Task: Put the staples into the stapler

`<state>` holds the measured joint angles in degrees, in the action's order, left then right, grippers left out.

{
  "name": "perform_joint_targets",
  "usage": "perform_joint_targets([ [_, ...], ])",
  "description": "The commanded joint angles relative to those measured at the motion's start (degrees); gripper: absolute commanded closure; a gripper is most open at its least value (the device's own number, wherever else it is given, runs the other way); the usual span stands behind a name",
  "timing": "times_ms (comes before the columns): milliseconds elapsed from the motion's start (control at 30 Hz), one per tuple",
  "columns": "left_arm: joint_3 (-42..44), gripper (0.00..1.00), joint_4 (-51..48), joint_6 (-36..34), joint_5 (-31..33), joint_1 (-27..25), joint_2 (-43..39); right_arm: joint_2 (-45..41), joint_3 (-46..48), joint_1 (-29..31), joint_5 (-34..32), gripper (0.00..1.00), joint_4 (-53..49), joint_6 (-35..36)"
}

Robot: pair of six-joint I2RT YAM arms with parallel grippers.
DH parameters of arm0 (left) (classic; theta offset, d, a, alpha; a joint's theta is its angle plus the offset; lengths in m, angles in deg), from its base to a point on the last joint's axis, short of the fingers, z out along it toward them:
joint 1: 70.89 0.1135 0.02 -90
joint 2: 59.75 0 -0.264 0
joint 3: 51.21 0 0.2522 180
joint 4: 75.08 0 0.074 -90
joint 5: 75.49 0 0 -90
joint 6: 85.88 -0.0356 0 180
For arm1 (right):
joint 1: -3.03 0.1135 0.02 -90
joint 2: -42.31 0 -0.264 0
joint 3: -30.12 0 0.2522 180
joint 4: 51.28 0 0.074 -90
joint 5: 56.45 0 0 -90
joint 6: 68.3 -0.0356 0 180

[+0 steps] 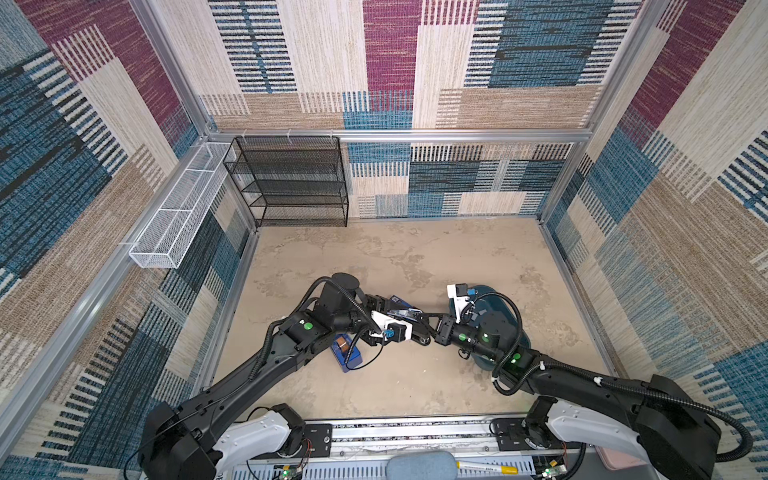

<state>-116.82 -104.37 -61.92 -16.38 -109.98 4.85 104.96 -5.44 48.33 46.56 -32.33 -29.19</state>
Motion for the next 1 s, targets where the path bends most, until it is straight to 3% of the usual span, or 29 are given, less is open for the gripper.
perform_joint_targets([
  [0, -1.67, 0.43, -5.62, -4.61, 6.65, -0.75, 2.66, 0.28, -0.39, 0.05, 0.82, 1.00, 4.24, -0.68],
  [300, -0.56, 0.45, -3.72, -5.91, 10.06, -1.53, 5.95, 0.18, 0.75, 0.40, 2.58, 1.00, 5.92, -2.80],
  [867, -0.69, 0.42, 0.63, -1.91, 7.86, -1.54, 4.23, 2.93, 1.50, 0.94, 2.70, 1.00, 8.13, -4.42],
  [967, -0.13, 0.41, -0.36, -3.89, 6.41, -1.55, 4.52, 2.22, 1.18, 1.49, 3.08, 1.00, 8.28, -4.42],
])
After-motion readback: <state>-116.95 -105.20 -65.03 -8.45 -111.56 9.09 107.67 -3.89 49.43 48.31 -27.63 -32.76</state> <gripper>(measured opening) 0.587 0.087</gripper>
